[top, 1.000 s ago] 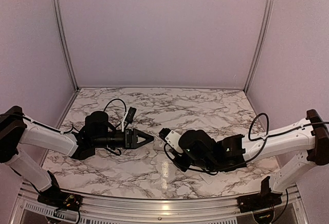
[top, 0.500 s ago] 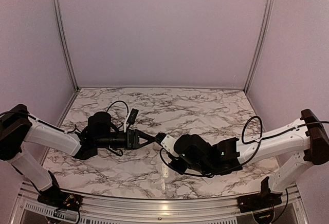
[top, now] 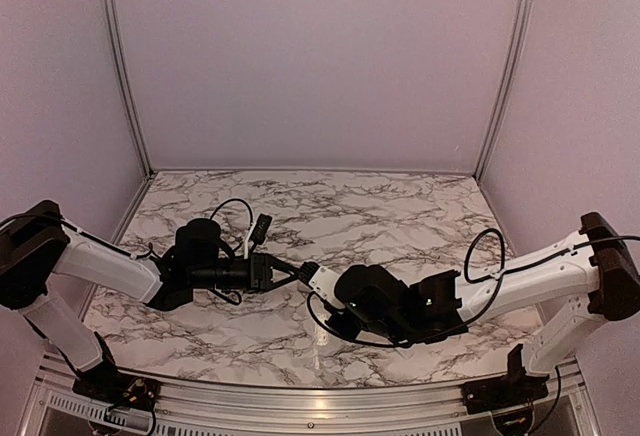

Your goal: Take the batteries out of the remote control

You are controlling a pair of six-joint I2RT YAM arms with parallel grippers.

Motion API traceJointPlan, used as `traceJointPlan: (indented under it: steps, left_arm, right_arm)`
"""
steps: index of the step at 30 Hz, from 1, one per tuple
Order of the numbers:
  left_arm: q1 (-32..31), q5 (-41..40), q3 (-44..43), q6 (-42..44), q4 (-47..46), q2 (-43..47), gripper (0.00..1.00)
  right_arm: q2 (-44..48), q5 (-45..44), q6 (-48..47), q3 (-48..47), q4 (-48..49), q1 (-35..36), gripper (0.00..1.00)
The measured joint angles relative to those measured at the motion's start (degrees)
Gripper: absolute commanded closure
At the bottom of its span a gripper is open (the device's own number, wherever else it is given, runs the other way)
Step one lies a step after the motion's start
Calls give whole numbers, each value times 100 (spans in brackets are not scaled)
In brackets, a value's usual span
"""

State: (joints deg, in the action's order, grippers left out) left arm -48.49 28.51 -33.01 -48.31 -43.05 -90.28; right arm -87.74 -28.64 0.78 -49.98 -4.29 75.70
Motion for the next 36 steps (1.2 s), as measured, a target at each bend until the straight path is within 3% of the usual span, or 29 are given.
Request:
traceJointPlan:
  steps: [4,11,14,18,20,24,28,36]
  left_arm:
    - [0,39,-7,-59,-26,-52,100]
    - [0,173,-68,-122,-212,-90,100]
    - [0,173,-68,-149,-278,-116,100]
    - [0,190,-63,-160,-387,-122,100]
    - [0,184,-52,-160,-457,-122,100]
    - [0,98,59,-142,-608,-94,100]
    - [0,-7,234,-98,-745,37,100]
    - [0,-188,599,-7,-1217,516,100]
  right_arm:
    - [-7,-2,-7,-4,33,0,100]
    - [-61,-155,11,-4,57,0,99]
    - [-68,-205,85,-4,70,2,61]
    - [-94,-361,343,-13,66,11,18]
    - [-94,-448,498,-15,61,13,10]
    - [-26,-404,822,-2,76,-92,6]
    - [400,179,1196,199,420,-398,6]
    - [1668,1569,2441,1360,2374,-942,7]
